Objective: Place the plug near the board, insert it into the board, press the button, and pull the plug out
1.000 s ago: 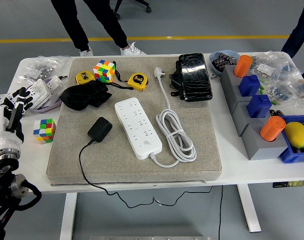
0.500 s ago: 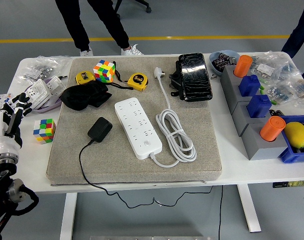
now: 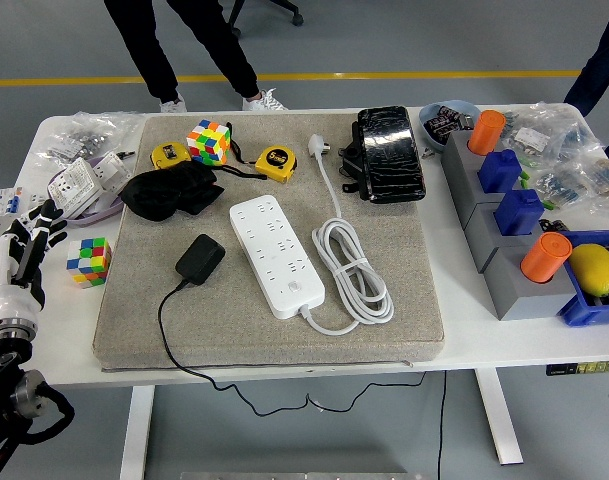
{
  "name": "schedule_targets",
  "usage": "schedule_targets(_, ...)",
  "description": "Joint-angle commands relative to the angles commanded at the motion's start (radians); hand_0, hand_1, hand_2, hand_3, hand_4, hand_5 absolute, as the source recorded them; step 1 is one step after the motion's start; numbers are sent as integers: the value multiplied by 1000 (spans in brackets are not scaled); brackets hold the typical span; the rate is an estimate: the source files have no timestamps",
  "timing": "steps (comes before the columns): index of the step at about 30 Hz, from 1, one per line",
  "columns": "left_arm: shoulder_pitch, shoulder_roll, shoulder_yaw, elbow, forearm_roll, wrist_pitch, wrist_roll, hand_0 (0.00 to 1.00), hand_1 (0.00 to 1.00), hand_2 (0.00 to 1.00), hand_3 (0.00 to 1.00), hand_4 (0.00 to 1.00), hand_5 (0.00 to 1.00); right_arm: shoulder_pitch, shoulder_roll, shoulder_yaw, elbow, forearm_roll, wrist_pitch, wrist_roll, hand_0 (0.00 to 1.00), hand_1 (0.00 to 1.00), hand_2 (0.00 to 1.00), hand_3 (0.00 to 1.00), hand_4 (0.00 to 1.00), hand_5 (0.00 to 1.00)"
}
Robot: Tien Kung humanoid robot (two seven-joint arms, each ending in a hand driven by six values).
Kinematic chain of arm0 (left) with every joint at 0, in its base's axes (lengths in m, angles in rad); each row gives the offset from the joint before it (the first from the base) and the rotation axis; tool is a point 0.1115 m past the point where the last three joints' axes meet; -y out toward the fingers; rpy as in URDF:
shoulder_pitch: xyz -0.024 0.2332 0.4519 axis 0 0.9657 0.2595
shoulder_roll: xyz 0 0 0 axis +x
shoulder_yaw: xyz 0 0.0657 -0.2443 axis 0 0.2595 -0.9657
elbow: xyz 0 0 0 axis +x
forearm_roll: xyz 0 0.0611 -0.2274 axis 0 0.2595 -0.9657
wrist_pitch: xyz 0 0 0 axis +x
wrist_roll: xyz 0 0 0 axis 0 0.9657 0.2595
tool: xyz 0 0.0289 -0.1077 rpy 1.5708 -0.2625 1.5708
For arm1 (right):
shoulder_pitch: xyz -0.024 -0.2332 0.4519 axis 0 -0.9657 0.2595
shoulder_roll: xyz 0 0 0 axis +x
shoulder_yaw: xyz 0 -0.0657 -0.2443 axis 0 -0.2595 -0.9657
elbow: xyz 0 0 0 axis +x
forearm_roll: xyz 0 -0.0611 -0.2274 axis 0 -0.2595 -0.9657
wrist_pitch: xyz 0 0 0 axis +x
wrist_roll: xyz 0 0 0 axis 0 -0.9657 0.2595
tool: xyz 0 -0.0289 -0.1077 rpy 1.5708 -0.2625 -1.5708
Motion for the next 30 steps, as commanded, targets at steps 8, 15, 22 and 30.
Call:
schedule_targets(8,-7,-3,-2,-6,11,-1,12,668,705,703,690,938,660,4,-8,-24,-10,32,3,-6,570,642,627,542,925,491)
schedule_targets(15,1,8,-7,-17,23,-1,30,665,702,692,689,934,662,3,-27,55,-16,15,1,-8,570,642,631,542,926,491)
schedule_targets(22,-10,-3,-24,-23,25,0,31,667,701,691,689,933,664,13,-21,36,-37,58,-6,5,570,642,629,542,926,491)
schedule_targets(30,-22,-14,-31,-27,35,-3,37,663,700,687,689,930,663,22,-26,49,-36,59,-10,13,570,642,627,541,925,491)
